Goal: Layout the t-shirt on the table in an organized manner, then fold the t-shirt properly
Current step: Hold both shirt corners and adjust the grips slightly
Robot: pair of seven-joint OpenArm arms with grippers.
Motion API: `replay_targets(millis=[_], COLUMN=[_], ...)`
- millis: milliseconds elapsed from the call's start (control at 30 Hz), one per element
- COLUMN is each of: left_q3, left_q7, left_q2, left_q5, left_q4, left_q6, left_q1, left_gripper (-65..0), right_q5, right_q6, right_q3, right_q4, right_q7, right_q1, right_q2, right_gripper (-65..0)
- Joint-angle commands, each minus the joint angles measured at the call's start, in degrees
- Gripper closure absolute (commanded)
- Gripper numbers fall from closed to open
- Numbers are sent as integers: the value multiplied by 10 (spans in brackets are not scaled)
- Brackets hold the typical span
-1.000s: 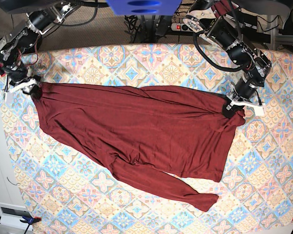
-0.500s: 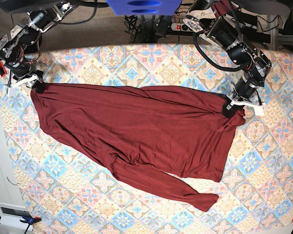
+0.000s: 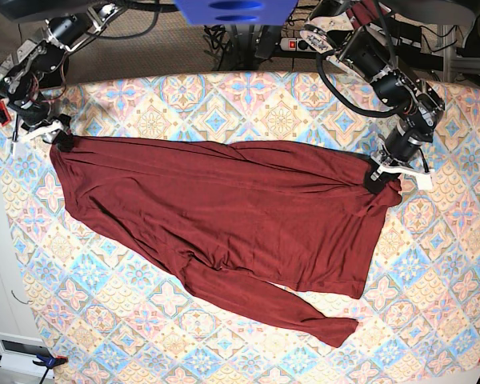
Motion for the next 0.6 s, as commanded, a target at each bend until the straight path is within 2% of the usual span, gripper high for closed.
replay_targets(millis=[0, 400, 567], left_q3=[1, 1, 2], left_q7=[-9, -11, -11], left_q2=[-5, -5, -5], left_q5=[-14, -14, -14], left_q4=[10, 10, 9], left_q6=[-4, -4, -4], left_q1=[-8, -8, -8], left_gripper=[0, 0, 0], right_q5=[11, 9, 8], right_q6=[4, 4, 4], right_q3=[3, 3, 3], right_q4=[11, 4, -36], right_q7=[9, 10, 16], right_q1=[4, 4, 9], right_q2=[10, 9, 6], right_gripper=[-303, -303, -302])
